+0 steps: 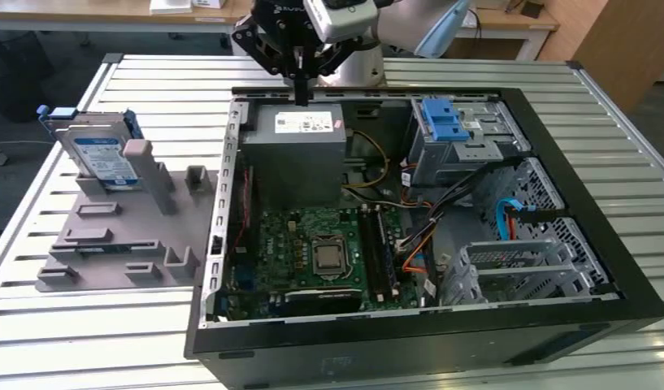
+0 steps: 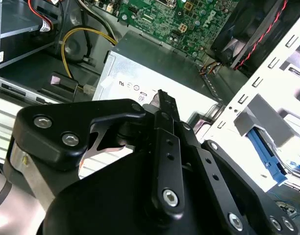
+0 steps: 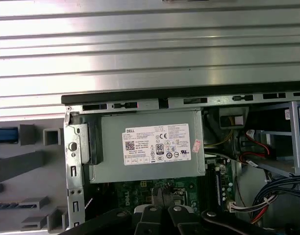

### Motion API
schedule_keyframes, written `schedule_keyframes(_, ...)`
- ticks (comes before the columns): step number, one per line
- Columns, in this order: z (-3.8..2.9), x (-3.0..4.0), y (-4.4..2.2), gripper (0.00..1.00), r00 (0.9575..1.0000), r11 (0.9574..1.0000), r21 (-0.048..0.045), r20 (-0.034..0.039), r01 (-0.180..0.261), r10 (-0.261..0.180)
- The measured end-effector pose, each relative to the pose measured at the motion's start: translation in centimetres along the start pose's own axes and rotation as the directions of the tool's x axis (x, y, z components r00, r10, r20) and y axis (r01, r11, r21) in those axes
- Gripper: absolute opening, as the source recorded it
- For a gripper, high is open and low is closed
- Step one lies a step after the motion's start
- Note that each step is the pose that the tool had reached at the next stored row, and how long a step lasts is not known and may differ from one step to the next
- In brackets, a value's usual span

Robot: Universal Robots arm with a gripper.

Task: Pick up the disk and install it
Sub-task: 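Reach for the disk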

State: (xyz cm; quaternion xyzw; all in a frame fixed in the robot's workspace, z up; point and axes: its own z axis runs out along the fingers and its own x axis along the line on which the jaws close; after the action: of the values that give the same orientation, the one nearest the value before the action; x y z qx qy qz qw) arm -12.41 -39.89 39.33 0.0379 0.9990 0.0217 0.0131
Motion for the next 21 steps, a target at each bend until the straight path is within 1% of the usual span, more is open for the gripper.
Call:
schedule_keyframes(9, 0.0, 1.0, 0.19, 0.11, 1.0, 1.0, -0.0001, 0.0001, 0.0, 0.0)
schedule_keyframes(15, -0.01, 2.03, 0.36, 0.11, 1.0, 1.0, 0.0, 0.0, 0.0, 0.0)
schedule_keyframes(16, -0.01, 2.31, 0.43, 0.11, 1.0, 1.0, 0.0, -0.0001, 0.0, 0.0)
schedule_keyframes(17, -0.02, 3.37, 0.62, 0.11, 1.0, 1.0, 0.0001, -0.0001, 0.0, 0.0)
schedule_keyframes(21, -0.02, 5.21, 0.94, 0.11, 1.0, 1.0, 0.0001, 0.0, 0.0, 0.0)
